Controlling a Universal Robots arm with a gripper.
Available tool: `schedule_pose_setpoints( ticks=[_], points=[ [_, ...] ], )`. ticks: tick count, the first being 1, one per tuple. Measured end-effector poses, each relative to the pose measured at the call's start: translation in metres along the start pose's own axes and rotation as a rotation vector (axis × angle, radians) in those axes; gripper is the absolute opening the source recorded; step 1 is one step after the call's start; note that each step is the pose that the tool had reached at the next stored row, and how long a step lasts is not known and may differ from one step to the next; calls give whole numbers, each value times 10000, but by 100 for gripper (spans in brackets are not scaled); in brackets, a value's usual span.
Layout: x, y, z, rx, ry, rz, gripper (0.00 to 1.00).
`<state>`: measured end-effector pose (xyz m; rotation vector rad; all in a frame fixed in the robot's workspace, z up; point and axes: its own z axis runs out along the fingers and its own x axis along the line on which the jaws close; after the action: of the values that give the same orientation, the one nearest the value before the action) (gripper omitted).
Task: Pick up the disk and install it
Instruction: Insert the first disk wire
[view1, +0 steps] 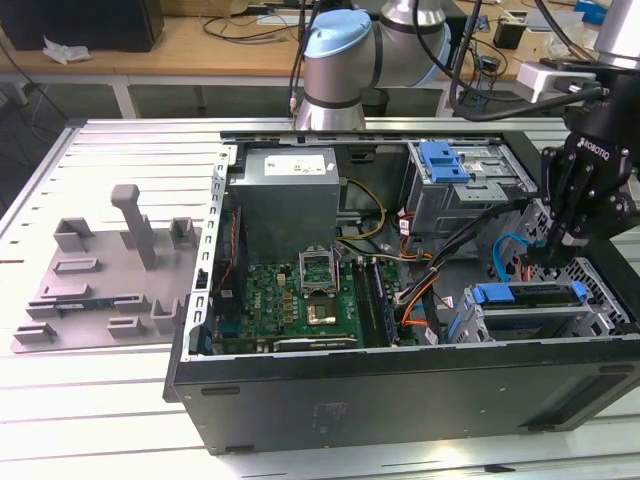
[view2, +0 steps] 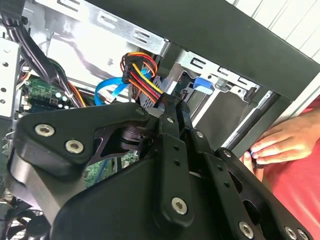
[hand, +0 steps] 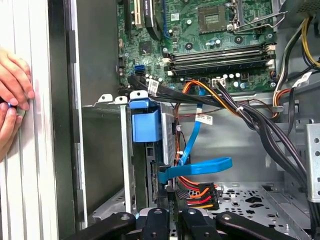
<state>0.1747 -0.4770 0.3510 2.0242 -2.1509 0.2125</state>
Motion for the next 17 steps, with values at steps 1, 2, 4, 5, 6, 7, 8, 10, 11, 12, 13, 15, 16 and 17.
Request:
schedule_pose_setpoints(
  ticks=[1, 2, 4, 5, 6, 7, 8, 10, 11, 12, 13, 15, 16, 17],
  points=[
    [9, 5, 2, 13, -4, -29, 16],
    [18, 10, 4, 25, -7, -54, 16],
    [43, 23, 10, 49, -14, -104, 16],
    [54, 30, 12, 58, -18, -121, 16],
    [73, 44, 18, 71, -29, -139, 16],
    [87, 56, 21, 78, -42, -143, 16],
    [102, 69, 24, 83, -54, -143, 16],
    [133, 94, 33, 96, -95, -143, 16],
    [143, 103, 35, 109, -143, -140, 16],
    [149, 107, 36, 124, -192, -137, 16],
    [152, 107, 37, 137, -226, -136, 16],
    [151, 107, 37, 137, -230, -136, 16],
    [152, 107, 37, 137, -230, -135, 16],
    [154, 107, 37, 137, -230, -135, 16]
  ],
)
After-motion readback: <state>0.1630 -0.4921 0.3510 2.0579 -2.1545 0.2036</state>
